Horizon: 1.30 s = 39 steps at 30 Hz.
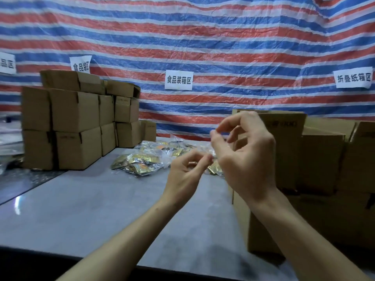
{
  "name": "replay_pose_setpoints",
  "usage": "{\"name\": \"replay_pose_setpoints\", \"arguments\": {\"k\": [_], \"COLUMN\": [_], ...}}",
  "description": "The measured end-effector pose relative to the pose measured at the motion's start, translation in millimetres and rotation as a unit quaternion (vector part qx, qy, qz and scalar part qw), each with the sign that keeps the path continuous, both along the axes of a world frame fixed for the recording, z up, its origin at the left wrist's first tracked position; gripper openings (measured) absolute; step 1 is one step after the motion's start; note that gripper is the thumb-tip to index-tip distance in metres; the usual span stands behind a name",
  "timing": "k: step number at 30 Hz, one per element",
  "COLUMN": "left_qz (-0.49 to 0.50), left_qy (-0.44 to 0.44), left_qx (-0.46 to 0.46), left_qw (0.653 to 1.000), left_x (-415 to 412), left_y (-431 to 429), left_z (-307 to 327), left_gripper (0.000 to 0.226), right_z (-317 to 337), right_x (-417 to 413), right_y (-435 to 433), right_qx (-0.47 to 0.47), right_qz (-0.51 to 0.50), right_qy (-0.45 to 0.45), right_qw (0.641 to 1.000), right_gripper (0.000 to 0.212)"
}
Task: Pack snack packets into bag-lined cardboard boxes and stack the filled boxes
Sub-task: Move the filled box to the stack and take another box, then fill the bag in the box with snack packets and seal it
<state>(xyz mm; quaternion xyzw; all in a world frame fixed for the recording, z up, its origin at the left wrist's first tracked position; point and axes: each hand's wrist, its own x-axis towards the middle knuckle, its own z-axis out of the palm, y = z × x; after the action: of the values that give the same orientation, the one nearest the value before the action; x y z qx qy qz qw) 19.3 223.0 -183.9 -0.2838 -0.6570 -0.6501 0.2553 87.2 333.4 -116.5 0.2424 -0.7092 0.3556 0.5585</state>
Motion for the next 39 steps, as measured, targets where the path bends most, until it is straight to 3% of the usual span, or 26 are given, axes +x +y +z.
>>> {"name": "replay_pose_setpoints", "arguments": {"k": [4, 8, 13, 20, 23, 26, 30, 31, 33, 36, 39], "left_qz": [0.061, 0.134, 0.192, 0.274, 0.272, 0.222, 0.160, 0.197, 0.353, 0.531, 0.613], "left_qy": [-0.075, -0.201, -0.328, -0.378, -0.393, -0.416, -0.495, -0.488, -0.382, -0.197, -0.119], "left_qx": [-0.004, -0.057, -0.026, -0.137, -0.139, -0.118, 0.016, 0.024, -0.058, -0.202, -0.218], "left_qw": [0.995, 0.969, 0.925, 0.874, 0.867, 0.874, 0.854, 0.850, 0.852, 0.799, 0.750], "left_x": [-27.6, -71.6, -120.3, -137.4, -132.7, -127.3, -156.8, -169.3, -197.8, -235.0, -266.6], "left_y": [-58.7, -122.3, -173.2, -164.8, -162.7, -163.0, -191.9, -206.8, -241.8, -291.4, -323.5], "left_z": [-38.5, -93.6, -136.3, -141.6, -133.7, -131.3, -109.2, -96.7, -64.7, -8.5, 43.7], "left_gripper": [0.031, 0.028, 0.021, 0.025, 0.027, 0.029, 0.026, 0.030, 0.044, 0.065, 0.083], "right_z": [-25.0, -63.3, -133.2, -176.0, -174.4, -177.3, -198.3, -202.7, -206.3, -208.4, -211.0], "right_x": [-42.5, -111.8, -209.9, -314.1, -344.1, -360.5, -372.5, -374.6, -377.0, -380.7, -381.0], "right_y": [-62.8, -111.3, -137.2, -137.1, -141.0, -147.2, -146.4, -144.7, -140.7, -137.6, -138.7], "right_qx": [-0.022, -0.097, -0.230, -0.417, -0.450, -0.435, -0.351, -0.352, -0.382, -0.402, -0.396], "right_qz": [0.100, 0.165, 0.176, 0.172, 0.174, 0.212, 0.198, 0.203, 0.221, 0.242, 0.242], "right_qy": [-0.092, -0.235, -0.400, -0.477, -0.506, -0.520, -0.508, -0.501, -0.496, -0.490, -0.477], "right_qw": [0.991, 0.953, 0.870, 0.754, 0.715, 0.704, 0.761, 0.764, 0.747, 0.735, 0.746], "right_gripper": [0.010, 0.013, 0.013, 0.013, 0.013, 0.005, 0.010, 0.008, 0.009, 0.010, 0.011]}}
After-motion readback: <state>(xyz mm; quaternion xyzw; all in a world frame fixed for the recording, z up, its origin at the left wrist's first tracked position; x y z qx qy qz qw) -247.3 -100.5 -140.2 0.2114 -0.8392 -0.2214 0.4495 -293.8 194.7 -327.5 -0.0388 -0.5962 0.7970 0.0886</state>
